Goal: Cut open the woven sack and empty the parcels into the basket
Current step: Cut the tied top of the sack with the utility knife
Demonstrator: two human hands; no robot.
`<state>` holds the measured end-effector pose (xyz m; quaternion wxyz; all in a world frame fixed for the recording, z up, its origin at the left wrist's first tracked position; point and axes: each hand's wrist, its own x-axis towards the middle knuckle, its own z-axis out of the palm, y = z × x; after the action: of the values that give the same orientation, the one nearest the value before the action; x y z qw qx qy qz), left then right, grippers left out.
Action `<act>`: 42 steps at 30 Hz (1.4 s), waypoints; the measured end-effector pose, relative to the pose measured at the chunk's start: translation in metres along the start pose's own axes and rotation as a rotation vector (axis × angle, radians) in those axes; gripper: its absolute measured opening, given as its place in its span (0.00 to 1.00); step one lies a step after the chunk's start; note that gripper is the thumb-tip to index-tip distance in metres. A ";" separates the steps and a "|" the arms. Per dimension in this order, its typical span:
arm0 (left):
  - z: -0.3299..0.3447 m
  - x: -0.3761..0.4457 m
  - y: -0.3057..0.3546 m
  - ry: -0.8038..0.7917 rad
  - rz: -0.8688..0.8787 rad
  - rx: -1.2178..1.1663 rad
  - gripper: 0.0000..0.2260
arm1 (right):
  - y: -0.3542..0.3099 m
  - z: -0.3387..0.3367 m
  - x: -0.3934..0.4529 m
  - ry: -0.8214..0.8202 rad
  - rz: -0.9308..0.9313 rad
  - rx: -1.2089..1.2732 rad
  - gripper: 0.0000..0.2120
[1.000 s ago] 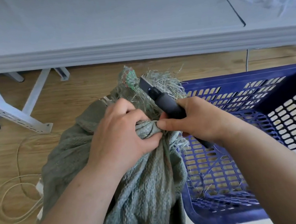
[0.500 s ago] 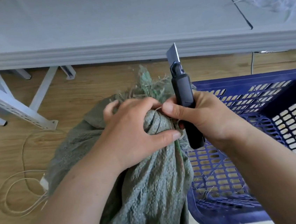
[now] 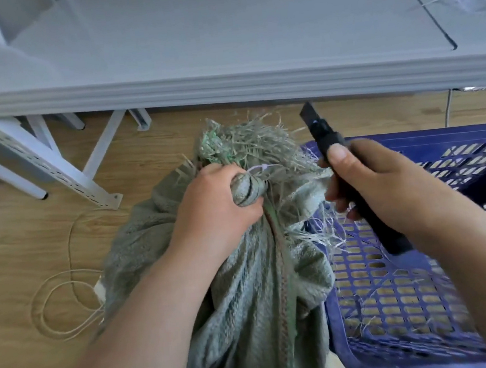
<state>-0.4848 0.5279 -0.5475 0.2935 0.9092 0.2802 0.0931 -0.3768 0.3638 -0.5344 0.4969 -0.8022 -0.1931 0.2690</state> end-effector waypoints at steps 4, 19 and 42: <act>0.005 0.002 -0.003 0.061 0.011 0.037 0.14 | -0.005 0.014 -0.012 -0.189 -0.059 -0.288 0.12; 0.008 0.002 -0.008 0.070 0.131 0.110 0.14 | -0.010 0.002 -0.014 -0.232 0.063 -0.386 0.13; 0.013 -0.003 0.000 0.162 0.274 0.288 0.15 | -0.012 0.011 -0.022 -0.023 -0.015 -0.692 0.14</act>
<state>-0.4827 0.5200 -0.5582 0.1217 0.9609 0.1870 0.1638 -0.4012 0.3641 -0.5221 0.1950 -0.9187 -0.2842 0.1929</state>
